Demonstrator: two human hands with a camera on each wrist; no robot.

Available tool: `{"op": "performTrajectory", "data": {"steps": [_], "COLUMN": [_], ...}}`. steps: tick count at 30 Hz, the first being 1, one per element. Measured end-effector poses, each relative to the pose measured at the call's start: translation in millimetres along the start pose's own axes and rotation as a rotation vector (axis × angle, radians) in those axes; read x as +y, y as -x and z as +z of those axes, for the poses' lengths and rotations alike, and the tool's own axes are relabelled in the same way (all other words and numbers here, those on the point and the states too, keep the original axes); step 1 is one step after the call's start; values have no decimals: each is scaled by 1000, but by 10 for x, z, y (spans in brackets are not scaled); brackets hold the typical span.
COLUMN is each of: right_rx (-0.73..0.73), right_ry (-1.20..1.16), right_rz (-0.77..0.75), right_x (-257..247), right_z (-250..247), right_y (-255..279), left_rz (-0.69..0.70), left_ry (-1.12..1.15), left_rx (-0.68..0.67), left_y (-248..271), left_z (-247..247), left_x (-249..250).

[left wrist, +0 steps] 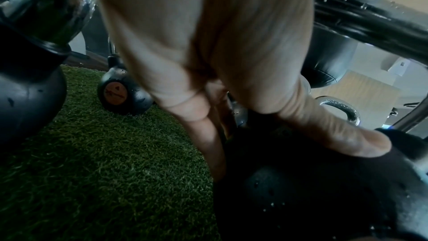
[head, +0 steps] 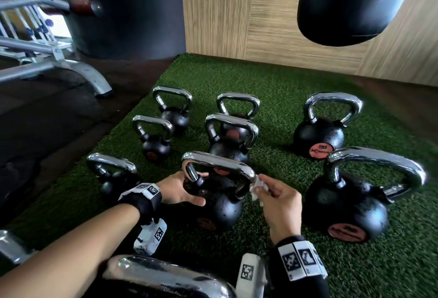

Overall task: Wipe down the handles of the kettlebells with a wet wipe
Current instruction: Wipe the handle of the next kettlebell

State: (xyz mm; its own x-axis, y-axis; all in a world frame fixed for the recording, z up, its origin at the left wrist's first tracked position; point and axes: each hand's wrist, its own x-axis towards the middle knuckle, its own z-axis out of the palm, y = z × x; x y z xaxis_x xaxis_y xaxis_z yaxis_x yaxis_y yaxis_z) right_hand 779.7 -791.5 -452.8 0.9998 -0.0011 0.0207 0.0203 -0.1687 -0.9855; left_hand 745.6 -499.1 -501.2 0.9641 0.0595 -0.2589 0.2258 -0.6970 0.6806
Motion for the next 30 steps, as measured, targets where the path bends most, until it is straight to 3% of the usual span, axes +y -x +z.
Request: {"op": "performTrajectory", "data": {"steps": [8,13,17,19,20,24,25,27,30], "right_rx": [-66,-105,-122,-45,0,75,57,-17,-157], "right_ry": [-205,-208,-96,-7,29,15,-30,-116,-178], "right_rz": [103,246,251,204,153,-158,-225,-319,-401], "right_x": [244,414,392,295,211,-334,-501,-813,-1140], "right_z": [55,192,105,-27,-99,-281,-272,-202,-17], "right_y": [-48,-98,-125,-121,-114,-70,-60,-43,-22], "left_rz": [2,-70,-75,-116,-107,170,245,332,329], "left_ry": [-33,-75,-243,-317,-298,-52,80,342,434], "left_rx": [7,95,-36,-34,30,460,471,351,112], "left_y": [12,93,154,178,200,395,456,539,576], "left_z": [-36,-18,-196,-420,-557,-1071,-1149,-1208,-1154], "left_x": [78,119,152,166,199,613,788,1125,1505]}}
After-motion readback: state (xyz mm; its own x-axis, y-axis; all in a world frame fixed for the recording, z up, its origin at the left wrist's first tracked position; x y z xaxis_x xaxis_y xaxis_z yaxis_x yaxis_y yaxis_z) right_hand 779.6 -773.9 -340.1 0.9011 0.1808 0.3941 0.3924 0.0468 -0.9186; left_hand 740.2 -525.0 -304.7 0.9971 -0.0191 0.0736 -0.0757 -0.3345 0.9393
